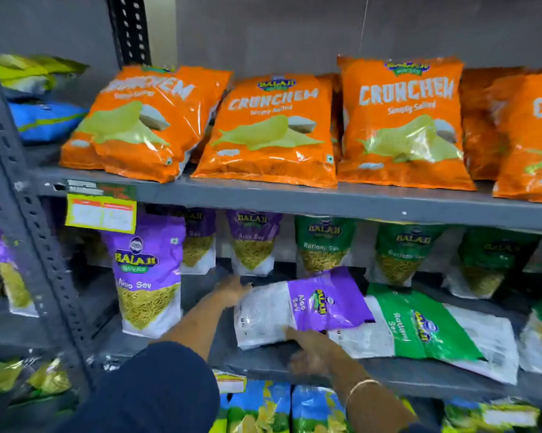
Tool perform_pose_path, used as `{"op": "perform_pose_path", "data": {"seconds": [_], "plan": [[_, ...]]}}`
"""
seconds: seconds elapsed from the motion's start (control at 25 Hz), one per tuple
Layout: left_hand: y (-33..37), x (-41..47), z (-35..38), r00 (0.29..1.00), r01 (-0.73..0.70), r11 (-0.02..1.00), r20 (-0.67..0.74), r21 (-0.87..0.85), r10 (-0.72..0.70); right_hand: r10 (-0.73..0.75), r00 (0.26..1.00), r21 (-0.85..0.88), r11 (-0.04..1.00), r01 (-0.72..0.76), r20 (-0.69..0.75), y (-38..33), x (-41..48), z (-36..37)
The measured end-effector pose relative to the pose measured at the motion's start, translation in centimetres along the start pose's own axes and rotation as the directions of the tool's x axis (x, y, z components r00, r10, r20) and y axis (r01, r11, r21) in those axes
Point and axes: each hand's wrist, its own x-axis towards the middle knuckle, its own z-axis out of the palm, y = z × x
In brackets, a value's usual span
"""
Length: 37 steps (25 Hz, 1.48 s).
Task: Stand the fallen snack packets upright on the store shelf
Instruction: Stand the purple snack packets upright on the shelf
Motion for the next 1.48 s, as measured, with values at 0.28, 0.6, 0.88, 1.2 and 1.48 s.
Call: {"op": "perform_pose_path", "data": {"seconds": [0.28, 0.6, 0.88, 1.2, 1.48], "plan": [[-1.5, 6.5, 0.7, 0.925, -0.109, 0.994, 0.364, -0.032, 0.113, -0.262, 0.913, 0.498, 0.773, 0.393, -0.313, -1.1, 2.9, 3.9], [-4.6, 8.4, 0.7, 0.952, -0.048, 0.924, 0.264, -0.379, 0.158, -0.652, 0.69, -0.049, 0.737, 0.674, -0.314, -5.5, 3.7, 3.5], [-4.7, 5.9, 0.9, 0.94, -0.117, 0.851, 0.219, -0.512, 0.26, -0.687, 0.726, -0.346, 0.689, 0.637, -0.03, -9.0, 5.4, 0.5], [-5.0, 4.4, -1.3, 0.959, 0.056, 0.908, 0.274, -0.415, 0.067, -0.457, 0.888, -0.435, 0.809, 0.396, -0.043, -7.2, 4.9, 1.4], [-3.2, 4.2, 0.5, 0.964, -0.157, 0.859, 0.113, -0.487, 0.24, -0.543, 0.836, -0.599, 0.644, 0.476, 0.082, -6.6, 5.0, 2.9]]}}
